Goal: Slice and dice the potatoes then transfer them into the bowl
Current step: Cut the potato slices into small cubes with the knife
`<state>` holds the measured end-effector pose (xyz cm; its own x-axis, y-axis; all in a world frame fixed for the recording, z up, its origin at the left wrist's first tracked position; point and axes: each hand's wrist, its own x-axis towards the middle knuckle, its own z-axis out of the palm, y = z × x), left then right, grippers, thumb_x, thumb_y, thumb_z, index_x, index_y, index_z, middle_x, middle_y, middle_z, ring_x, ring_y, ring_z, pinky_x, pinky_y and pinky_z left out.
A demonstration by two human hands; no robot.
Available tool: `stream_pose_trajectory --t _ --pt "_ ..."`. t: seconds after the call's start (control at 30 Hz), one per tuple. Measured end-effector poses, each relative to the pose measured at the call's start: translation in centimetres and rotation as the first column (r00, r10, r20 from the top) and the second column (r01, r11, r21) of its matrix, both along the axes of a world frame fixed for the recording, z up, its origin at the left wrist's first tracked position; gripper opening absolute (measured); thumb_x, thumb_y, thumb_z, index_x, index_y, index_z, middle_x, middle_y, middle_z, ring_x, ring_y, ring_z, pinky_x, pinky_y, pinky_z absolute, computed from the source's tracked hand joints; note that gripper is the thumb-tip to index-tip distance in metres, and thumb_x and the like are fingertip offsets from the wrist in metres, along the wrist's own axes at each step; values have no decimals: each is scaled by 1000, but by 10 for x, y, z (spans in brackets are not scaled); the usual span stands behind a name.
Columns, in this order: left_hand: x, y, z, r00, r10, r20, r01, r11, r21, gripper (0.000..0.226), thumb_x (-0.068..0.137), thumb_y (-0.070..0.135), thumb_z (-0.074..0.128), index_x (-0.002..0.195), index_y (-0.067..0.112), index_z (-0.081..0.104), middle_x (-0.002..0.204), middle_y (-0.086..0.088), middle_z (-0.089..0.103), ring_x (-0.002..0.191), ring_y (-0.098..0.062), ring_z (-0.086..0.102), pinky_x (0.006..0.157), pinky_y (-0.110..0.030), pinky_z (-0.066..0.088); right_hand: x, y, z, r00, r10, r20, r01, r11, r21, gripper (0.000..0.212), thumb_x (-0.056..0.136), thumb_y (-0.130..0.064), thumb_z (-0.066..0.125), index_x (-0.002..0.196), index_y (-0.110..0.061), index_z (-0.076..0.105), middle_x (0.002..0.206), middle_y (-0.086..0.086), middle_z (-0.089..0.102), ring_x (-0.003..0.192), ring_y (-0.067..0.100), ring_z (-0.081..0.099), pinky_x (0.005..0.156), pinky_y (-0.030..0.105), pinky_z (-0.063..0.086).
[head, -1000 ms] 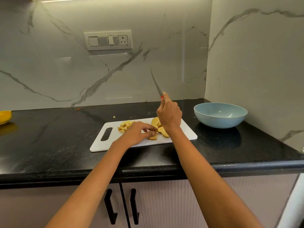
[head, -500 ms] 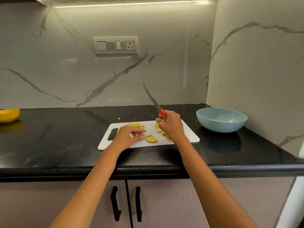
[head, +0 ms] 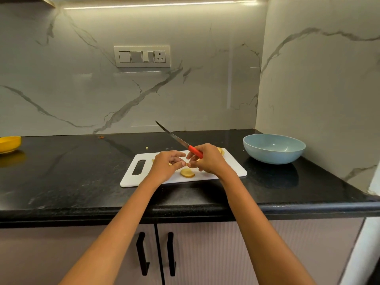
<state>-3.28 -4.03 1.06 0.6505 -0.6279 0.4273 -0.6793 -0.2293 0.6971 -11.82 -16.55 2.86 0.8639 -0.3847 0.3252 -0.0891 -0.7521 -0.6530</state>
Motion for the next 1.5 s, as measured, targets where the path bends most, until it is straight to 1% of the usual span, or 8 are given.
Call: stream_pose_trajectory --t 0.13,0.3,0.43,0.67,0.77,0.97,1.1,1.5 --pt "-2 0 -2 1000 -23 -8 23 998 51 40 84 19 67 122 11 59 106 -7 69 99 -15 61 84 -21 39 0 -3 -2 998 -38 -44 34 995 -92 14 80 -9 70 93 -11 69 89 8 68 77 16 63 77 28 55" --pt "-1 6 -6 996 -63 -55 71 985 159 71 71 37 76 133 16 48 113 1 66 105 -17 56 95 -32 46 -3 -3 0 988 -97 -118 66 969 -237 17 82 -14 65 98 -13 72 88 4 68 74 11 56 72 24 49" --pt "-3 10 -5 996 -60 -60 70 982 178 71 72 36 76 134 17 47 118 2 64 106 -15 53 94 -30 43 -3 -1 0 986 -106 -129 70 964 -258 22 84 -19 65 104 -11 71 83 2 65 66 8 52 61 18 42" --pt "-3 14 -7 997 -39 -65 48 988 147 63 72 34 76 128 16 54 106 7 63 98 -12 50 86 -26 40 -4 -5 0 984 -176 27 178 974 -140 21 86 -13 63 106 -8 68 97 7 68 80 11 54 71 23 42" --pt "-3 14 -8 997 -35 -63 43 989 144 61 72 33 76 127 16 54 110 5 64 99 -12 50 87 -27 41 -4 -4 -1 986 -164 8 163 980 -117 20 84 -12 66 103 -8 67 97 6 67 89 15 59 75 25 44" --pt "-3 14 -8 998 -32 -61 39 991 131 59 72 33 76 125 17 56 104 9 63 98 -12 51 84 -26 40 -3 -1 0 983 -167 -75 151 971 -184 41 79 -22 73 117 -11 60 114 5 61 97 17 56 78 23 42" --pt "-3 14 -8 998 -26 -50 32 991 132 57 72 33 76 124 17 57 100 10 62 96 -11 50 82 -25 39 -4 -4 0 980 -180 -88 163 971 -174 32 79 -19 74 108 -11 64 109 6 63 89 13 52 77 23 43" --pt "-4 12 -9 1000 -22 -5 23 992 124 53 75 32 74 124 16 58 112 1 66 95 -10 51 82 -24 40 -2 0 -2 992 -126 -28 124 991 -49 27 84 -17 69 107 -7 61 101 10 66 74 12 61 77 27 52"
